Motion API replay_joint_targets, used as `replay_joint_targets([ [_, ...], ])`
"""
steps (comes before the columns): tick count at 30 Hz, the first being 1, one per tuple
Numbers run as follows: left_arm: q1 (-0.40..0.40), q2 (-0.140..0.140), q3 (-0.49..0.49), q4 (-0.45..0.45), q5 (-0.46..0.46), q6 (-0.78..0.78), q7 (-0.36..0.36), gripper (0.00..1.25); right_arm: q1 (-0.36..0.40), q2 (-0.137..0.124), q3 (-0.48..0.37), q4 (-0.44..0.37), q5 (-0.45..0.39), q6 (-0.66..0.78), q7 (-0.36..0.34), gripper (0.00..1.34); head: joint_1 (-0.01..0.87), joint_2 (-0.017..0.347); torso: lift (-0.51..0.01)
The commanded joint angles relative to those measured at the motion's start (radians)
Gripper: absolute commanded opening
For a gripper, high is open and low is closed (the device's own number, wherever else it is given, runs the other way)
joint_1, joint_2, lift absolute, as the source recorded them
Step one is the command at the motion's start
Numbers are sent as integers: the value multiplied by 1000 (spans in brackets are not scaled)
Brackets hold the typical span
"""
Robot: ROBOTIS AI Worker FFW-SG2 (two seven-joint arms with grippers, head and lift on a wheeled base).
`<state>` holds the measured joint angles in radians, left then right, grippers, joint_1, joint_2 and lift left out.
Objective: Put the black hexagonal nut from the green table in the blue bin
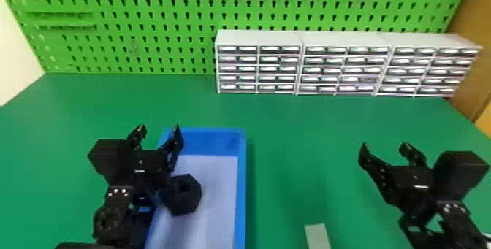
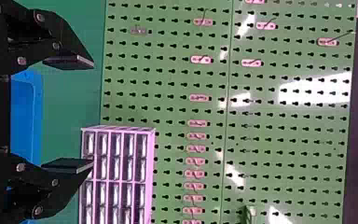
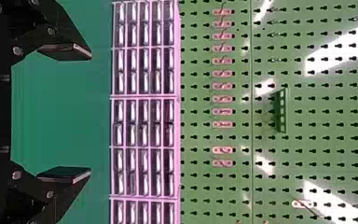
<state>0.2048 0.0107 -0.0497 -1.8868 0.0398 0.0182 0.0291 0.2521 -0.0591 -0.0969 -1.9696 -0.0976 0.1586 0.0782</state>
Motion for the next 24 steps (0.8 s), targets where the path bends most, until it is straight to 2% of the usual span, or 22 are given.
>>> replay_joint_targets([
  [1, -2, 0, 2, 0, 0, 0, 0, 749, -1, 2, 0, 0, -1, 1, 0, 943, 657, 57, -95],
  [24, -13, 0, 2, 2, -3, -1, 0, 747, -10, -1, -4, 0, -1, 4, 0, 943, 657, 57, -95],
])
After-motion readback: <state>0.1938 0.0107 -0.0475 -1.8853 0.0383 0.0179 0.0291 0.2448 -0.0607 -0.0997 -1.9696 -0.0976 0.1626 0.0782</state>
